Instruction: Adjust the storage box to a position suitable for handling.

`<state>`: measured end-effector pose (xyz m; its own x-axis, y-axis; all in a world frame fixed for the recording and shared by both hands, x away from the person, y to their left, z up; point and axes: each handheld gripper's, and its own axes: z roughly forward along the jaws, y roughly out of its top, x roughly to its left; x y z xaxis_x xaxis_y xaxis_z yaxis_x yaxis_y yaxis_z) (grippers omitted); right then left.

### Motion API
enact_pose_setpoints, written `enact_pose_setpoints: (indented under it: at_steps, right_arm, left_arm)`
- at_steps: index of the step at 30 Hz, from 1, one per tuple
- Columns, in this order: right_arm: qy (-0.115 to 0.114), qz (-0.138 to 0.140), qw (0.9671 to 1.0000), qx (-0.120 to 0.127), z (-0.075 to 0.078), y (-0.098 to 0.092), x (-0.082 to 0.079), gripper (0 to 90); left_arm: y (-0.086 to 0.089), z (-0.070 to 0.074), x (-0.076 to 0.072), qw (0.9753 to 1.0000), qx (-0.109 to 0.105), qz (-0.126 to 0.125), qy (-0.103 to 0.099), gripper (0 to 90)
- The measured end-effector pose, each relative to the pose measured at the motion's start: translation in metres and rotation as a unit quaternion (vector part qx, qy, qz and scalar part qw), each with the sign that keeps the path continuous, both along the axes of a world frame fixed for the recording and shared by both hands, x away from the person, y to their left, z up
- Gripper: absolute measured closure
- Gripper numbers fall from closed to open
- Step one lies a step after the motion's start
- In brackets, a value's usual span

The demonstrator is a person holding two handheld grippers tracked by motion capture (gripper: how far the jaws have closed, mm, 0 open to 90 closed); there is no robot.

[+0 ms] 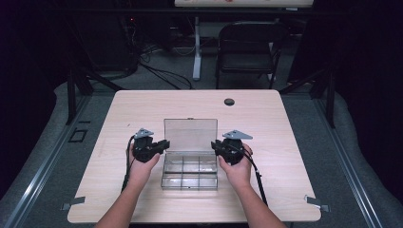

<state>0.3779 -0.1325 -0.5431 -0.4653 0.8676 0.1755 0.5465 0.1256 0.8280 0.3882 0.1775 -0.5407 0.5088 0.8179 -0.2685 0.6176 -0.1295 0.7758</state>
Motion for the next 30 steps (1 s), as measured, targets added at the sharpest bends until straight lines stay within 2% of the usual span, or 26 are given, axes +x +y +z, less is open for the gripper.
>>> enact_pose_setpoints:
  at_steps: [5,14,22,30]
  right_arm:
    - [0.006,-0.003,0.9999,0.012,-0.001,-0.0006,0.0025,75.7]
    - [0.014,-0.009,0.9997,0.016,-0.0038,0.0002,0.0052,72.9]
    - [0.028,-0.014,0.9987,0.04,-0.0062,-0.0012,0.0083,72.3]
    - [0.032,-0.015,0.9986,0.039,-0.0081,0.0002,0.0093,68.6]
  left_arm:
    - [0.0012,-0.0009,0.0017,0.9999,-0.008,0.001,0.008,78.8]
    - [0.0017,-0.0034,0.0051,0.9996,-0.019,0.005,0.021,77.4]
    - [0.0027,-0.007,0.0077,0.9985,-0.041,0.011,0.034,75.8]
    - [0.0012,-0.0101,0.0084,0.998,-0.048,0.018,0.036,72.9]
